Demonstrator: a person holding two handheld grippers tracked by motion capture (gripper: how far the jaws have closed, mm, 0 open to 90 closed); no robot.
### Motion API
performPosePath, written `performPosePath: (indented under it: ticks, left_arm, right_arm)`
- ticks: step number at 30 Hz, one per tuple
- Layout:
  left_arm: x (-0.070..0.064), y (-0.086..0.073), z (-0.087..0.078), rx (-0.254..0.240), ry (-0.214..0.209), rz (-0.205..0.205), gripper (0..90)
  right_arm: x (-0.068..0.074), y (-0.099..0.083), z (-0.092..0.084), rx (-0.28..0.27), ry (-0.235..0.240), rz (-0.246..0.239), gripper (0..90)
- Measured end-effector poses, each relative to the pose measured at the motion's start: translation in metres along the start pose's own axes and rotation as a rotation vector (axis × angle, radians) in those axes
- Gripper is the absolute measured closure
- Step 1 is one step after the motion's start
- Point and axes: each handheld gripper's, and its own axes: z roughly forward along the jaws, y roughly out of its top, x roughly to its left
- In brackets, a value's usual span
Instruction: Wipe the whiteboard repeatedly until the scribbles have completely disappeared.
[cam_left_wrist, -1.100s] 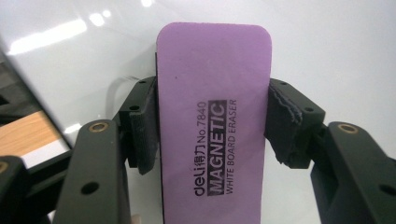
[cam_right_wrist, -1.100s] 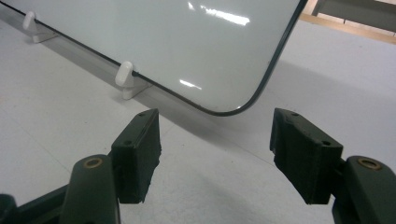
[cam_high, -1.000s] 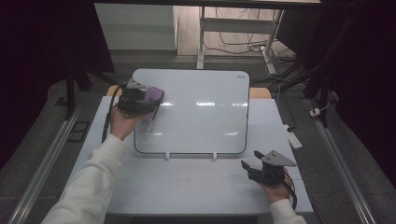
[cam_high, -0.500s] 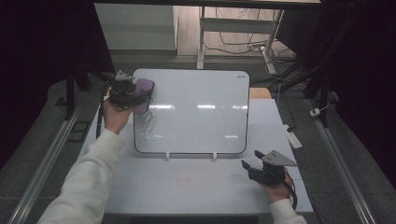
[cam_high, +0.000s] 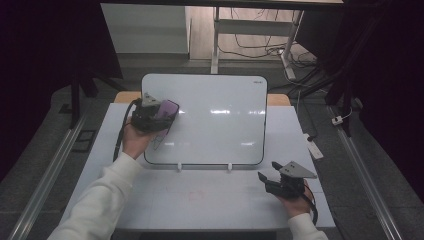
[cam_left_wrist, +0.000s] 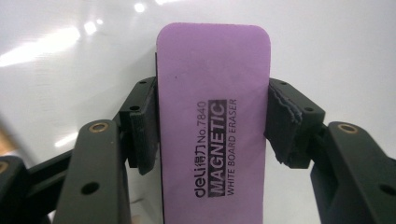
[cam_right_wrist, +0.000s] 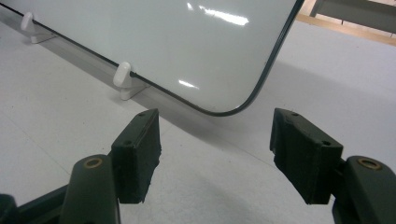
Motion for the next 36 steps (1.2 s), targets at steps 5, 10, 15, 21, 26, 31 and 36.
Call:
performPosePath:
  ticks: [5,10,15,21,26,31,36]
  left_arm:
    - [0.021,0.011,-0.007,-0.025,0.057,-0.043,41.6]
    - [0.028,0.025,-0.007,-0.037,0.082,-0.047,41.7]
    - [0.016,0.03,0.0,-0.033,0.079,-0.015,41.6]
    - [-0.001,0.03,0.007,-0.01,0.029,0.032,41.6]
    - [0.009,0.031,0.001,-0.021,0.058,0.007,41.6]
    - [0.03,0.026,-0.009,-0.033,0.083,-0.052,41.6]
    - [0.028,0.018,-0.009,-0.022,0.07,-0.045,41.6]
  right_arm:
    - [-0.001,0.0,0.0,0.001,0.0,0.003,32.6]
    - [-0.001,0.0,0.0,0.0,-0.003,0.002,32.6]
    - [-0.002,-0.001,0.0,-0.001,-0.004,0.004,32.6]
    - [-0.001,0.0,-0.001,-0.002,-0.003,0.002,32.6]
    - [-0.001,-0.001,0.0,0.0,-0.002,0.003,32.6]
    - [-0.002,-0.001,0.0,-0.002,-0.003,0.004,32.6]
    - [-0.001,-0.001,0.001,0.003,-0.002,0.003,32.6]
